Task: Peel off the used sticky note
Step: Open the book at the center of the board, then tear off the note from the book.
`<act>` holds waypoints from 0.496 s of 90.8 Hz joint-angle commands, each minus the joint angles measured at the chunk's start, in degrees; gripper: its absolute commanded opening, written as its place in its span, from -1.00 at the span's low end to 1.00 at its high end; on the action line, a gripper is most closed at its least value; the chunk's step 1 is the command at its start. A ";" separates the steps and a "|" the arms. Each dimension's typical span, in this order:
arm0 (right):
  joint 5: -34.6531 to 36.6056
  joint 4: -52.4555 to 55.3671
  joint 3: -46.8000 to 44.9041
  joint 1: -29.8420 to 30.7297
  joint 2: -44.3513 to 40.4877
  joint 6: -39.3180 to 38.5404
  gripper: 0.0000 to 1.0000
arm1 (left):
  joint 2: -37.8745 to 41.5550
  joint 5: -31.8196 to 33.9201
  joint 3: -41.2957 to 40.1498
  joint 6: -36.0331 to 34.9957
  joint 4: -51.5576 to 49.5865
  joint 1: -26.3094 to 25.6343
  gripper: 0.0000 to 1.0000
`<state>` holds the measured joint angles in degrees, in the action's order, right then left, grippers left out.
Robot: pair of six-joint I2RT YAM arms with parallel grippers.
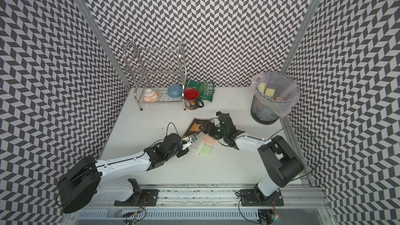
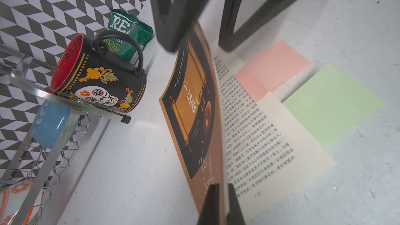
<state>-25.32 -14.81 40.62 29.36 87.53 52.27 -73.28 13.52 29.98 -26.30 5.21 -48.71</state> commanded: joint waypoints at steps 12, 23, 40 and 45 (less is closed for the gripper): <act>0.82 6.13 -6.21 -3.94 -6.45 -7.56 0.44 | -0.02 -3.70 0.25 3.02 0.52 2.11 -1.00; -0.69 8.50 -5.14 -3.95 -2.81 -13.27 0.45 | 0.21 -5.14 0.21 3.50 0.27 3.63 -1.00; -0.25 9.79 -2.15 -3.89 3.69 -16.52 0.50 | 0.49 -7.42 0.32 3.89 -0.55 5.44 -1.00; -1.22 8.75 -2.19 -3.67 4.69 -16.57 0.54 | 0.44 -7.62 0.34 4.01 -0.55 5.62 -1.00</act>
<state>-25.91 -5.19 37.01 25.34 90.59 38.72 -73.28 7.60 29.98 -23.35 5.10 -43.70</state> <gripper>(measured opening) 0.758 0.050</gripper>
